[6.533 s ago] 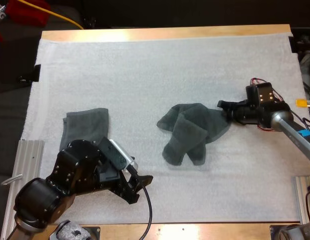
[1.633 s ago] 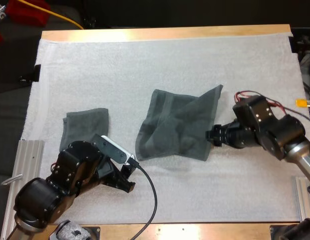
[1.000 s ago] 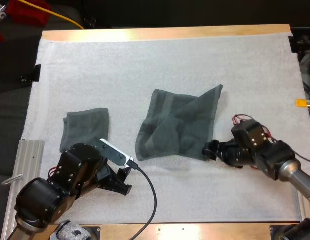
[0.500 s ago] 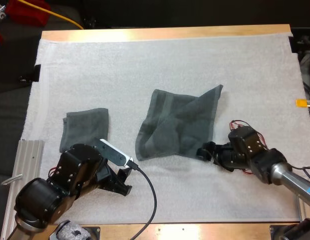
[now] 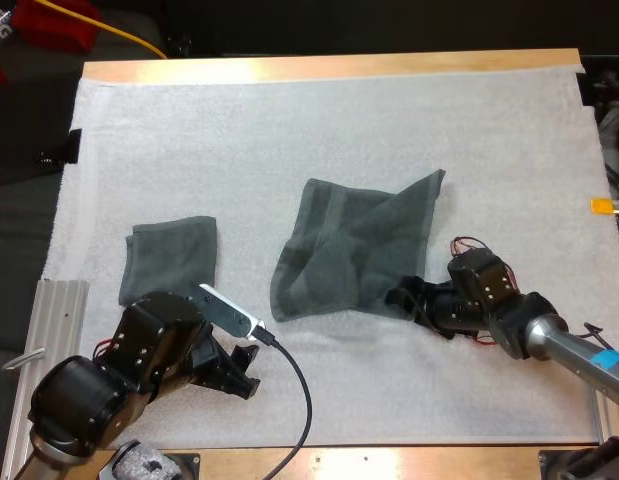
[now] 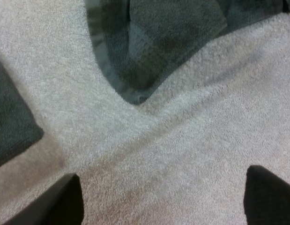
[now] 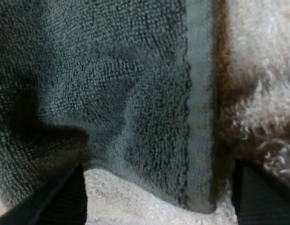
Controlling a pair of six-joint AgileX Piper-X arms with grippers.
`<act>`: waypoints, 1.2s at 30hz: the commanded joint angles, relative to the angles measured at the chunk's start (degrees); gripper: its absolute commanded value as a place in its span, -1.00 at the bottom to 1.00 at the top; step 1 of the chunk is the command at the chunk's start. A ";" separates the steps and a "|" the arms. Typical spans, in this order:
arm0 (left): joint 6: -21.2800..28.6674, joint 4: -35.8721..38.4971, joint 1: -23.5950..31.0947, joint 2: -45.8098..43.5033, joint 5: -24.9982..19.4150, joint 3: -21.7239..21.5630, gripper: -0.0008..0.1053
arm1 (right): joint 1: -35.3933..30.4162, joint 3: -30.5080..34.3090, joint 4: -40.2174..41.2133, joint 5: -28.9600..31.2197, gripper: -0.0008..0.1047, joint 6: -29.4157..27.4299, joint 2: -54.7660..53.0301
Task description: Pick towel from pile, fold and stack
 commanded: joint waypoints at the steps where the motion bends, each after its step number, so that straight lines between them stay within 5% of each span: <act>1: -0.57 0.05 -0.14 0.17 0.04 0.04 0.30 | -0.21 0.05 0.30 -0.58 0.03 0.11 1.01; 14: -0.57 0.05 -0.14 0.17 0.04 0.04 0.30 | -0.21 0.05 0.30 -0.24 -0.97 -0.34 1.01; 26: -3.34 -1.70 -0.14 2.27 0.04 0.04 0.30 | -0.08 0.05 10.24 1.81 -0.97 -7.92 -4.76; 36: -3.44 -8.82 -0.14 15.91 3.84 0.04 0.30 | -0.08 0.05 19.37 3.45 -0.97 -11.55 -9.56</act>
